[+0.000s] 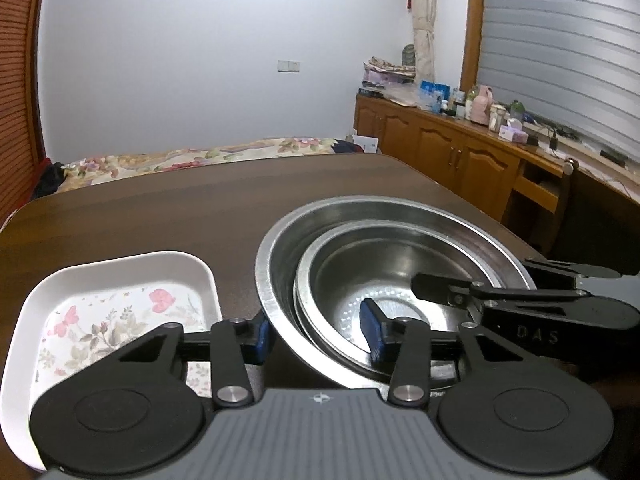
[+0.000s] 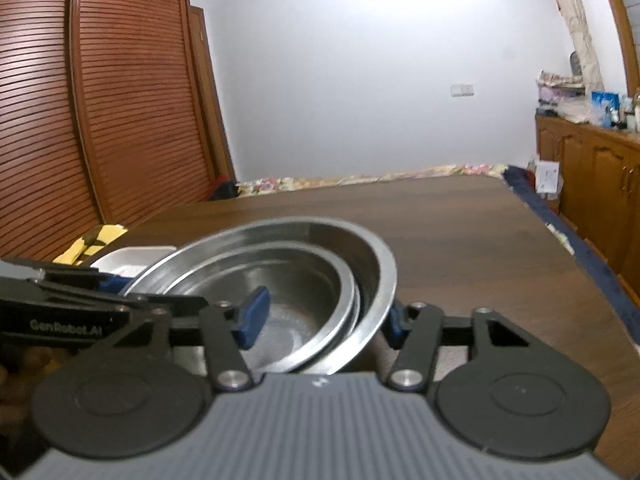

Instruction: Organize plates and bowls

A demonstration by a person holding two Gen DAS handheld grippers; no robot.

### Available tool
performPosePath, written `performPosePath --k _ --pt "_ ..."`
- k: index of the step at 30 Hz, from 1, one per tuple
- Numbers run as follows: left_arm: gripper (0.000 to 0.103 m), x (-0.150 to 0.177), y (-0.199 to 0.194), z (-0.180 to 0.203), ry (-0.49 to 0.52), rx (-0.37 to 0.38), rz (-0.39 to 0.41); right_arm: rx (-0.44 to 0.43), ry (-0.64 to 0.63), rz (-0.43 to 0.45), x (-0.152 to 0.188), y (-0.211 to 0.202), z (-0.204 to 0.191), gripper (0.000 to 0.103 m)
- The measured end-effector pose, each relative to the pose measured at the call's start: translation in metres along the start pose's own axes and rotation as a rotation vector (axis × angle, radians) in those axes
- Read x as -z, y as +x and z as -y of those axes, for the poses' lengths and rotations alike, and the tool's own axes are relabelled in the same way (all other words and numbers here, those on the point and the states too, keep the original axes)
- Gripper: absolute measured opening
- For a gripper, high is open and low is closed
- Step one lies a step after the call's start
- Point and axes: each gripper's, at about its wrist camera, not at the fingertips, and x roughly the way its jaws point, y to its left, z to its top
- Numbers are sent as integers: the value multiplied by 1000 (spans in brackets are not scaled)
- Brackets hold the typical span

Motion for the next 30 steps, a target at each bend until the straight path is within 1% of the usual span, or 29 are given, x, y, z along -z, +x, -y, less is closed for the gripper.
performPosePath --k 2,6,10,16,22,30 --pt "45 0 0 0 -4 -1 1 1 13 -4 2 2 2 49" --pt "40 0 0 -3 -31 -3 3 2 25 0 1 1 3 47" --pt "40 -2 -5 -1 -22 -21 22 6 33 0 -1 0 4 43" --pt "40 -9 -15 -2 -23 -18 49 -7 63 11 -4 -5 7 41" --pt "40 -20 -24 -4 -28 -9 75 -13 70 27 -15 -11 4 41" --pt "40 -29 -41 -13 -41 -25 107 -43 43 64 -35 -18 -4 41"
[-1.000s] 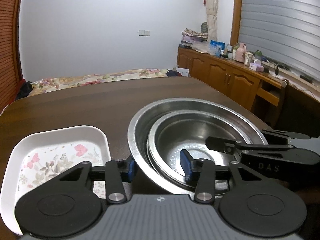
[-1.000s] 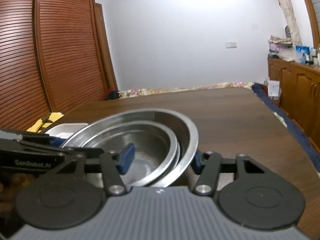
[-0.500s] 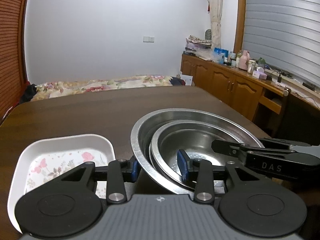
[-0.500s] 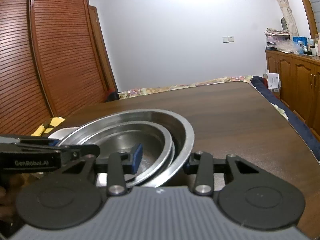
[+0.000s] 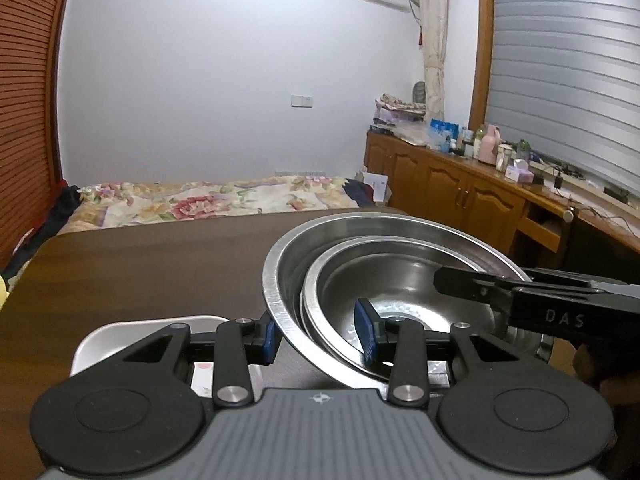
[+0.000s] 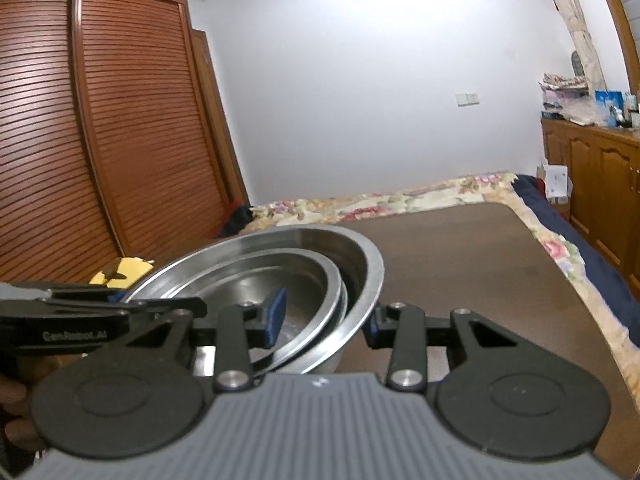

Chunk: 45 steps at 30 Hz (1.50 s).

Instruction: Organize plates and bowls

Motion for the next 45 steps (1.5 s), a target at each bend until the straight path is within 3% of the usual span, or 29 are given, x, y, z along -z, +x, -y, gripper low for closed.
performPosePath --k 13,31,45 --pt "40 -7 -34 -39 -29 -53 28 -75 -33 27 -15 7 -28 41" --pt "40 15 -53 -97 -75 -171 -11 -217 -86 -52 -2 43 -81 41" --pt "40 38 -36 -107 -110 -198 -58 -205 -142 -109 19 56 -93 41"
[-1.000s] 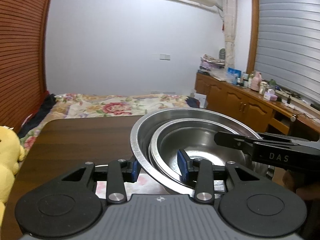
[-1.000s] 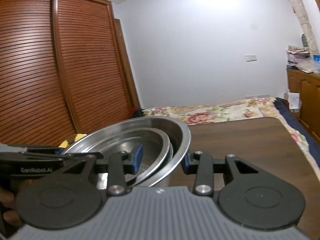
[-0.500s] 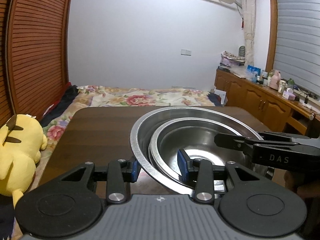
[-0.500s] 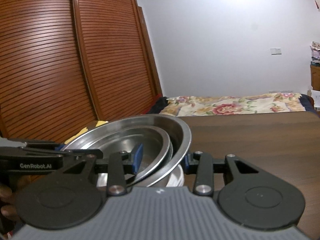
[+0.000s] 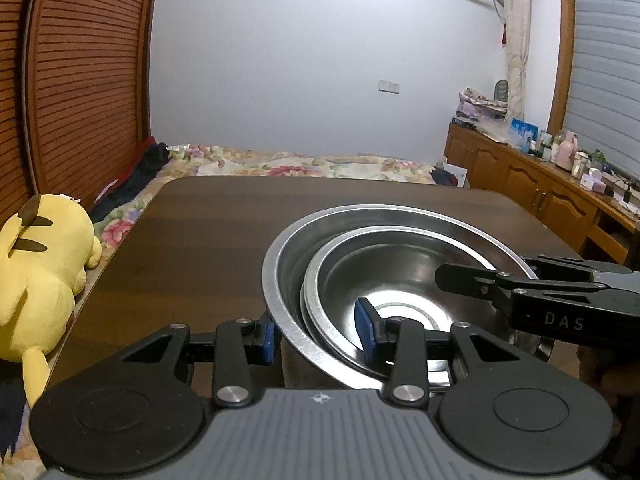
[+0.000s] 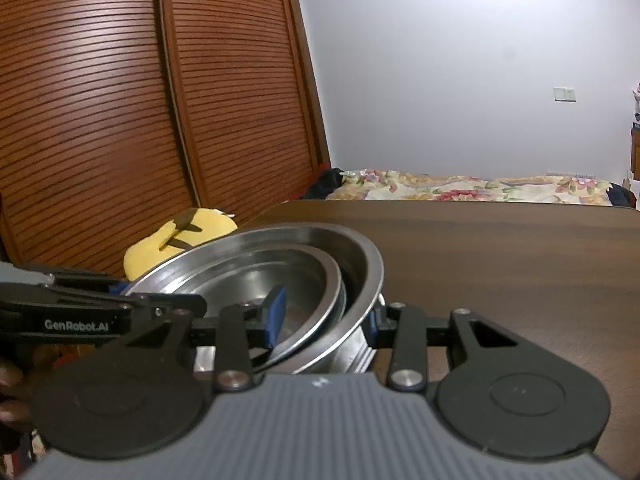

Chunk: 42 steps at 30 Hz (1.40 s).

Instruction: Organize plates and bowls

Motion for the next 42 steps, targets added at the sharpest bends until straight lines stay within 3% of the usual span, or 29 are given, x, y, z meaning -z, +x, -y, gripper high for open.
performPosePath --k 16,21,25,42 --pt "40 5 6 5 30 -31 9 14 3 -19 2 11 2 41" --pt "40 5 4 9 26 -36 7 30 29 -20 -2 8 5 48" --pt "58 5 2 13 43 -50 13 53 31 -15 -3 6 6 51" --pt "95 -7 -20 18 61 -67 64 118 36 64 -18 -38 14 64"
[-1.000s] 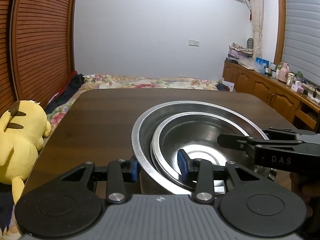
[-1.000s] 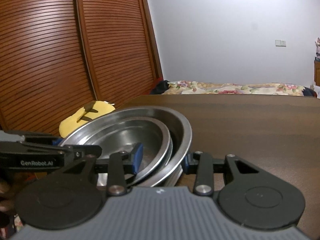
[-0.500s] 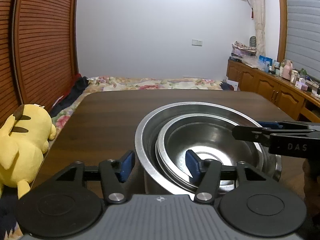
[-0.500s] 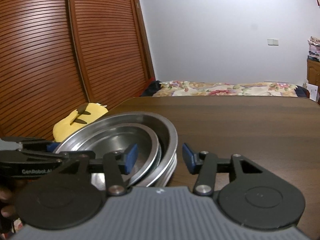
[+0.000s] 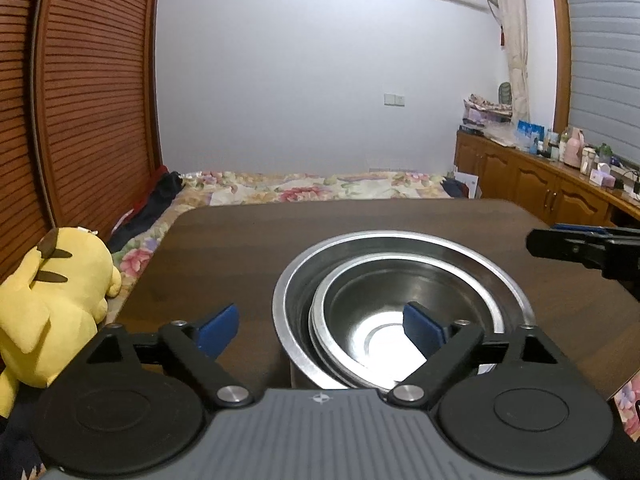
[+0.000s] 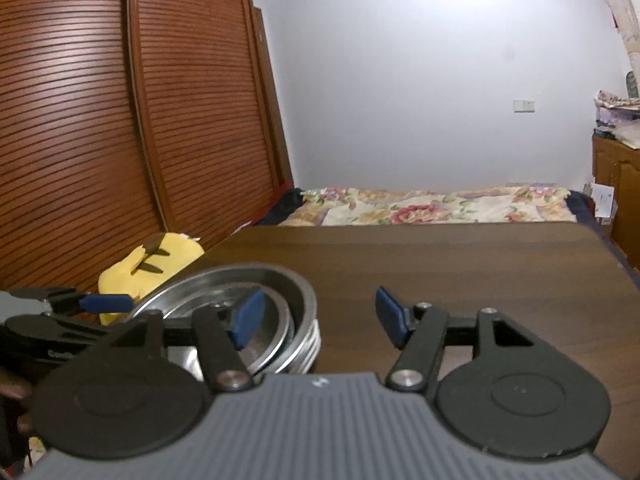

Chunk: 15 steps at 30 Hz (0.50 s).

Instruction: Organize plates and bowls

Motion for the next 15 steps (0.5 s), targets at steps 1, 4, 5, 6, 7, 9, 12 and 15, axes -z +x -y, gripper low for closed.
performPosePath --k 1,4,5,6,7,9,12,15 --pt "97 -2 -3 1 2 -3 8 5 -3 5 -1 -3 1 65" --pt "103 -9 -9 7 14 -8 32 27 -11 14 -2 -9 5 68" --pt "103 -10 -11 9 18 -9 38 35 -12 19 -3 -12 6 75" --pt "103 -12 -13 11 23 -7 45 41 -14 26 -3 -15 7 83" --pt "103 -13 -14 13 29 -1 49 46 -15 35 -3 -18 9 86" --pt "103 -16 -16 17 33 13 55 52 -18 51 -4 -24 11 95" --pt "103 -17 -18 24 40 35 61 61 -20 74 -4 -32 13 99" --pt "103 -19 -19 32 51 44 63 59 -37 85 -6 -40 12 103"
